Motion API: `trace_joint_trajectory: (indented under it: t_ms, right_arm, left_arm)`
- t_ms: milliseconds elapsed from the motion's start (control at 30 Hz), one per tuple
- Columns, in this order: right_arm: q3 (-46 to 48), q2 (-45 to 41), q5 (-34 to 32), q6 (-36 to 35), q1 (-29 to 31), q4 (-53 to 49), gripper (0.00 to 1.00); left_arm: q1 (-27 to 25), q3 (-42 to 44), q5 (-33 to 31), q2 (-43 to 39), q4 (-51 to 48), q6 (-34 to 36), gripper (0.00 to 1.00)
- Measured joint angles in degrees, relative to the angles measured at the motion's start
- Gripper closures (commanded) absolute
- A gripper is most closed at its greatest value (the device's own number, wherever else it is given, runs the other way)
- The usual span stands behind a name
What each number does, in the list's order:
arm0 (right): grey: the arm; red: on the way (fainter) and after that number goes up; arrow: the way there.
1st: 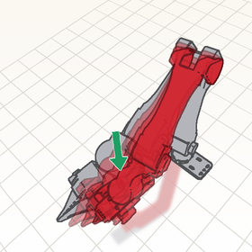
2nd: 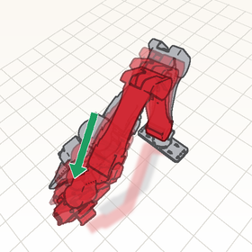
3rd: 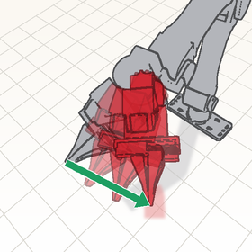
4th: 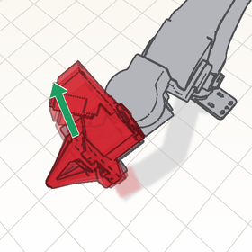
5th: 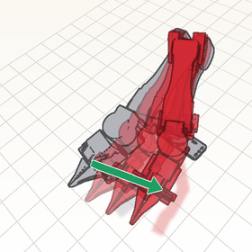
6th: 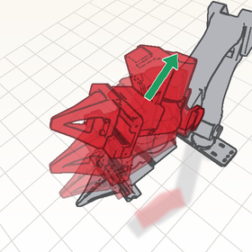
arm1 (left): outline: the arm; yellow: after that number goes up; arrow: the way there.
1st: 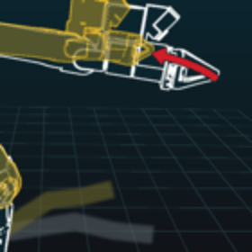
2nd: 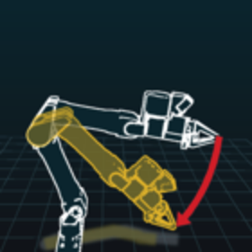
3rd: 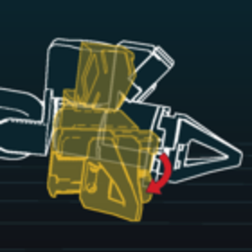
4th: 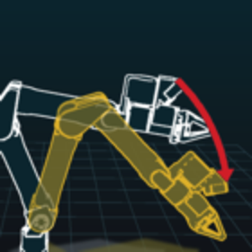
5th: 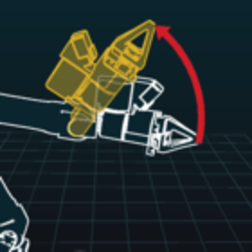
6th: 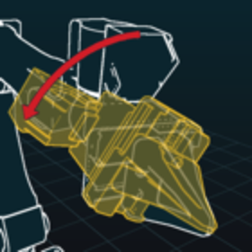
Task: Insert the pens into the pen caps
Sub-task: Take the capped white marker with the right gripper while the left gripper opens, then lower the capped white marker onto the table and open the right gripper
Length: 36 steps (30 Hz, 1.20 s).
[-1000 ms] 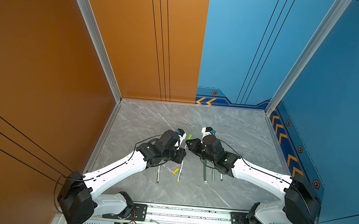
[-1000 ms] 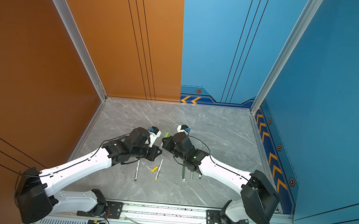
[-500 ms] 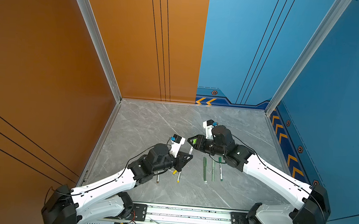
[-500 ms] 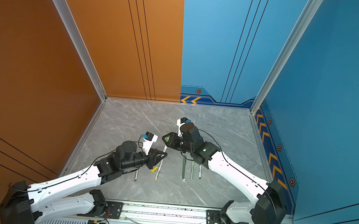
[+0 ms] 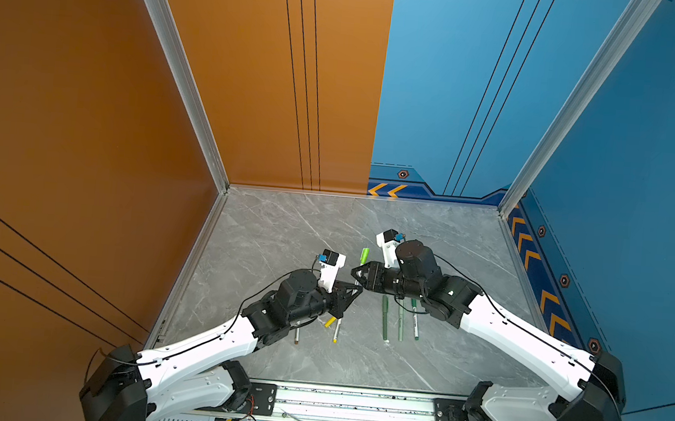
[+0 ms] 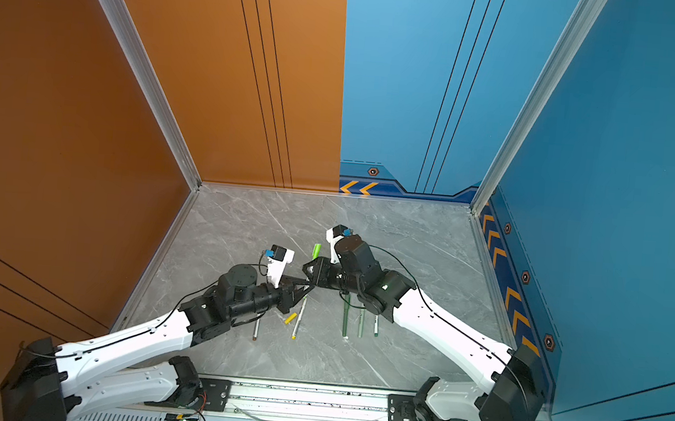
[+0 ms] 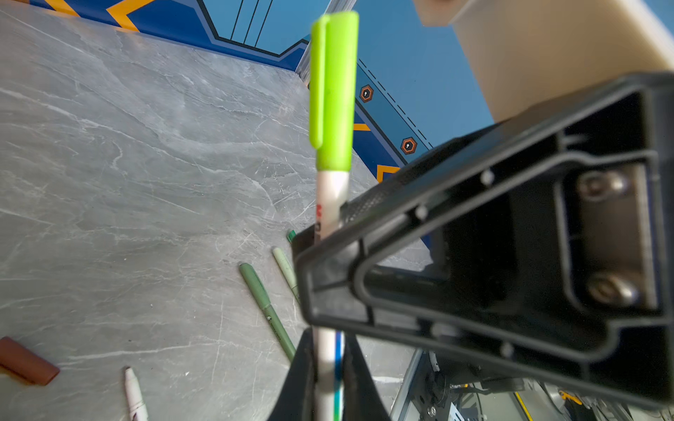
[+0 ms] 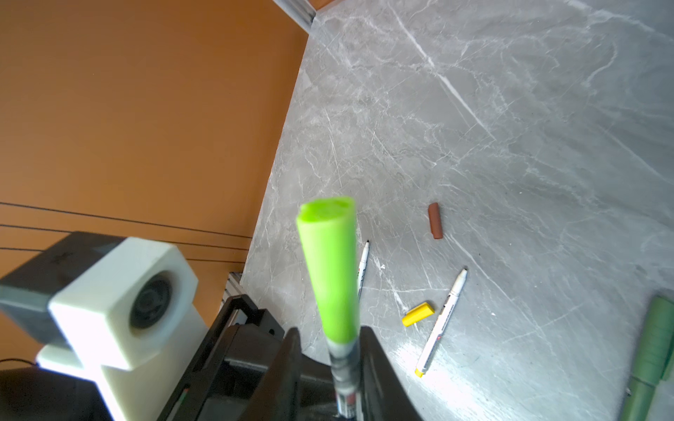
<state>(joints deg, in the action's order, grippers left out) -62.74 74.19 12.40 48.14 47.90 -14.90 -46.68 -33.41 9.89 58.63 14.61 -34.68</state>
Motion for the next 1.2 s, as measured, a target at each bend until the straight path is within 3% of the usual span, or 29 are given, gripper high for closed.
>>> trace_joint_trajectory:
  t_ms: [500, 633, 700, 800, 1033, 1200]
  right_arm:
    - [2.08, -0.28, -3.3, -0.39, 0.09, -0.02, 0.98]
    - [2.51, -1.03, -4.76, -0.31, 0.2, 0.13, 1.0]
    - [3.17, -2.27, -6.73, 0.13, 0.02, 0.17, 1.0]
    - [4.2, -4.46, -9.81, 1.03, -1.29, 0.17, 1.0]
    - [5.51, -5.16, -12.24, 2.99, -3.91, -3.15, 1.0]
    - [6.6, 1.03, -8.94, 3.98, -4.31, -6.38, 1.0]
  left_arm:
    - [-1.42, -0.48, -2.1, 2.54, 0.31, -2.12, 1.0]
    - [-1.64, -0.83, -2.23, 2.56, 0.04, -2.27, 0.78]
    - [-2.01, -0.98, -2.34, 2.12, -0.46, -1.95, 0.6]
    - [-2.21, -0.98, -2.69, 0.26, -2.45, -0.46, 0.47]
    - [-2.19, -0.98, -5.25, -8.28, -10.4, 4.35, 0.31]
    - [-1.18, -0.98, -8.63, -15.17, -16.52, 6.88, 0.26]
